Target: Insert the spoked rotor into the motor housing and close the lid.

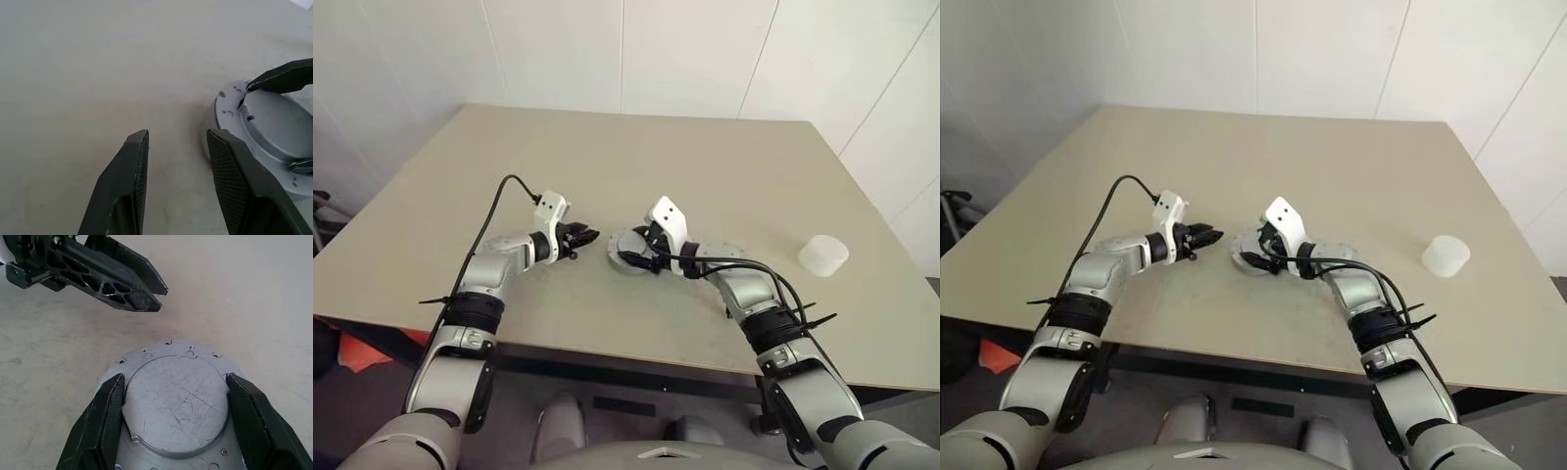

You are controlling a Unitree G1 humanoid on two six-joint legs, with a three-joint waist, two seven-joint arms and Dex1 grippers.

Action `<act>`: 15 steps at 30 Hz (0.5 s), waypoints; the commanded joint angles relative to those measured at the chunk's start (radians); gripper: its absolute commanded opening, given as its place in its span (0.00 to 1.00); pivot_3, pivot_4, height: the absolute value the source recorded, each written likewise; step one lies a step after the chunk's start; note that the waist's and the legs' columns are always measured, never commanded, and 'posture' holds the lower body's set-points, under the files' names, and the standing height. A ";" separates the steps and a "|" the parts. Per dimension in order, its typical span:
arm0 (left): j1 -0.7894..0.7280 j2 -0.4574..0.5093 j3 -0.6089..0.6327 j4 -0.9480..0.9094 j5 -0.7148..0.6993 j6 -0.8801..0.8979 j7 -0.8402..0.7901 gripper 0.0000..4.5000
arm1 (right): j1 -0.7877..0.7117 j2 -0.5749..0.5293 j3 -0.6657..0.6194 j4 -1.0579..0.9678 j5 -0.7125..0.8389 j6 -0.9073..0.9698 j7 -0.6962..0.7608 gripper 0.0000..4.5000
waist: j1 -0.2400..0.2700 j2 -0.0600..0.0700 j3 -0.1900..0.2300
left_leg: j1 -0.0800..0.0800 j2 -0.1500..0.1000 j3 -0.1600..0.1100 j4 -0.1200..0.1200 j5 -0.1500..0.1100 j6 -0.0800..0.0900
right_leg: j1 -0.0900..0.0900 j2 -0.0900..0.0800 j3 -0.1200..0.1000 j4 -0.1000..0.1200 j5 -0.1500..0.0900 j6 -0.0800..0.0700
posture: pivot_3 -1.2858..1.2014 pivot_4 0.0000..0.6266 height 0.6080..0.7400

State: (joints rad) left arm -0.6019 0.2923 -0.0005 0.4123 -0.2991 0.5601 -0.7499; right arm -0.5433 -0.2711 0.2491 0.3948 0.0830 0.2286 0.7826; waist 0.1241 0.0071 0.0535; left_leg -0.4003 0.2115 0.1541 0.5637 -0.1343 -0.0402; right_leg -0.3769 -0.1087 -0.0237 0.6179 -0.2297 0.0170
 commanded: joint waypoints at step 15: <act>-0.072 -0.101 0.058 -0.034 -0.147 0.250 0.043 0.00 | 0.030 -0.035 0.048 0.062 -0.075 0.051 -0.025 0.70 | -0.004 0.002 -0.002 | 0.008 -0.002 0.000 -0.005 0.000 0.000 | 0.008 0.000 0.001 -0.011 -0.002 0.003 | 0.52 0.00 1.00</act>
State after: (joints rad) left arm -0.6513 0.1941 0.0434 0.3856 -0.4253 0.7972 -0.7130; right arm -0.5491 -0.2742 0.2680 0.3957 0.0772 0.2305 0.7820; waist 0.1204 0.0086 0.0518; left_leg -0.3924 0.2090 0.1536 0.5578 -0.1345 -0.0399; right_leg -0.3693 -0.1086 -0.0227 0.6069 -0.2313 0.0198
